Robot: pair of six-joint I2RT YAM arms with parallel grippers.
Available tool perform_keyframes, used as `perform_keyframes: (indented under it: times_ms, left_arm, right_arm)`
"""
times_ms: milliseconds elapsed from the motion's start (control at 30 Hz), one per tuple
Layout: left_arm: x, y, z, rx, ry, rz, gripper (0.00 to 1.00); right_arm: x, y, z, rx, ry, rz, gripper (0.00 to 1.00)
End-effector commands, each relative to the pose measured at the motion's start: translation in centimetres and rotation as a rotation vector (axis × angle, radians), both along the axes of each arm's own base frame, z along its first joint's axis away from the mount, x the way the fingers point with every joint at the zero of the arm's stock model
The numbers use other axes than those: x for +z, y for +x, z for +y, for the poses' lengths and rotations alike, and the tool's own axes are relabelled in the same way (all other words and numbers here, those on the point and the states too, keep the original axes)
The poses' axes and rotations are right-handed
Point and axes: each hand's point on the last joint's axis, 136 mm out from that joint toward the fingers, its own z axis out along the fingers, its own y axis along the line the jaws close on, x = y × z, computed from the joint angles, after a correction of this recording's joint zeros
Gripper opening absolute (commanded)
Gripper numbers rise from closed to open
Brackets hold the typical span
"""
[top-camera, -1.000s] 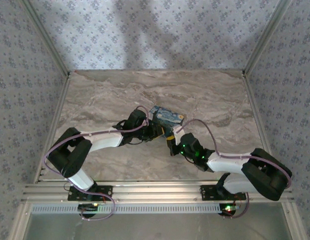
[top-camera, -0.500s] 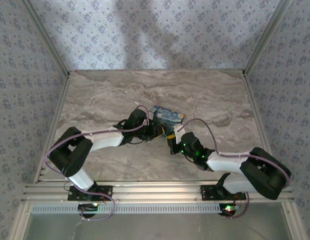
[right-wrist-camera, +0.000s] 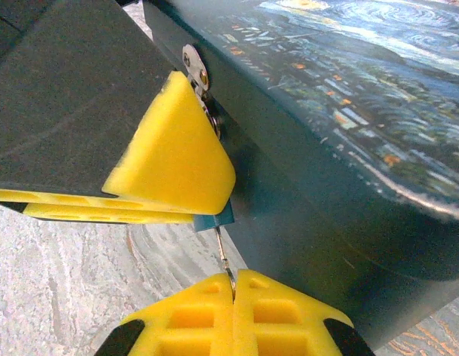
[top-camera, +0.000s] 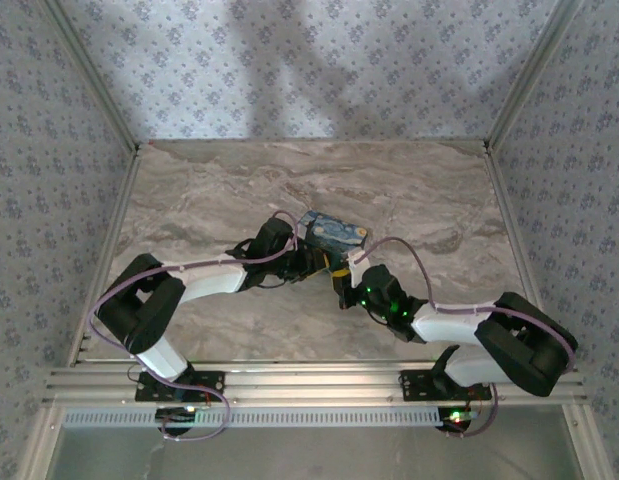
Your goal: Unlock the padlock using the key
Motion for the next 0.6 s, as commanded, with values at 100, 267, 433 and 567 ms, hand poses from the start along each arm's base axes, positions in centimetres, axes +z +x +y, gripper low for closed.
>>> perform_keyframes:
  times_ms: [100, 267, 433, 567]
  left_arm:
    - [1.7, -0.2, -1.4, -0.028, -0.06, -0.011, 0.24]
    - [1.7, -0.4, -1.6, -0.031, -0.061, -0.011, 0.24]
    - [1.7, -0.4, -1.6, -0.032, -0.061, -0.009, 0.24]
    - [1.7, -0.4, -1.7, -0.031, -0.06, -0.008, 0.24]
  right_arm:
    - [0.7, 0.6, 0.0, -0.022, 0.043, -0.027, 0.0]
    - [1.1, 1.0, 0.2, -0.025, 0.044, -0.056, 0.0]
    - [1.2, 1.3, 0.4, -0.026, 0.029, -0.087, 0.0]
    - [1.4, 1.5, 0.6, -0.023, 0.04, -0.099, 0.0]
